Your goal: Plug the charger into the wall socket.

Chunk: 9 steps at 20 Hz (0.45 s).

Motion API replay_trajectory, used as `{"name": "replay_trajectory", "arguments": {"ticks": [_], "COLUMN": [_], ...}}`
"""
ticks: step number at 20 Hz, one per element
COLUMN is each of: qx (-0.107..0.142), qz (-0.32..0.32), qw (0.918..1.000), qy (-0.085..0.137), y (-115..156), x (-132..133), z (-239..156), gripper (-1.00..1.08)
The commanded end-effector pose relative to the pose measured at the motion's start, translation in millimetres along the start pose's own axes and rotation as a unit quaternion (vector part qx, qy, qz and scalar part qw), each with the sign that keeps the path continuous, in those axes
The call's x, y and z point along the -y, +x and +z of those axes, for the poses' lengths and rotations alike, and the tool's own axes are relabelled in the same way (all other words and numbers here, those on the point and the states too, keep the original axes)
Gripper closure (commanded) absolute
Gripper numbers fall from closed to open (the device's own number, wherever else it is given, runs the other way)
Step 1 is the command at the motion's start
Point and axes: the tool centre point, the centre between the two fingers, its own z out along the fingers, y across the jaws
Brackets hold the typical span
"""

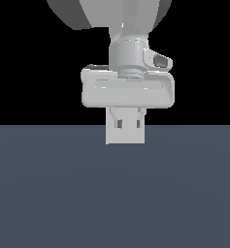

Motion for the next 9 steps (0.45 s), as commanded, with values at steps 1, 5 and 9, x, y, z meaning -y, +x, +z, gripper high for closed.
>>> {"name": "replay_trajectory", "arguments": {"ticks": [1, 5, 9], "qx": [0.0, 0.0, 0.0], "qz": [0.0, 0.0, 0.0], "qw": [1.0, 1.0, 1.0], "qy": [0.0, 0.0, 0.0], "y": [6.9, 12.1, 12.1], "x": [0.0, -0.1, -0.2], "z": [0.4, 0.7, 0.6], "gripper": [1.08, 1.08, 1.08]}}
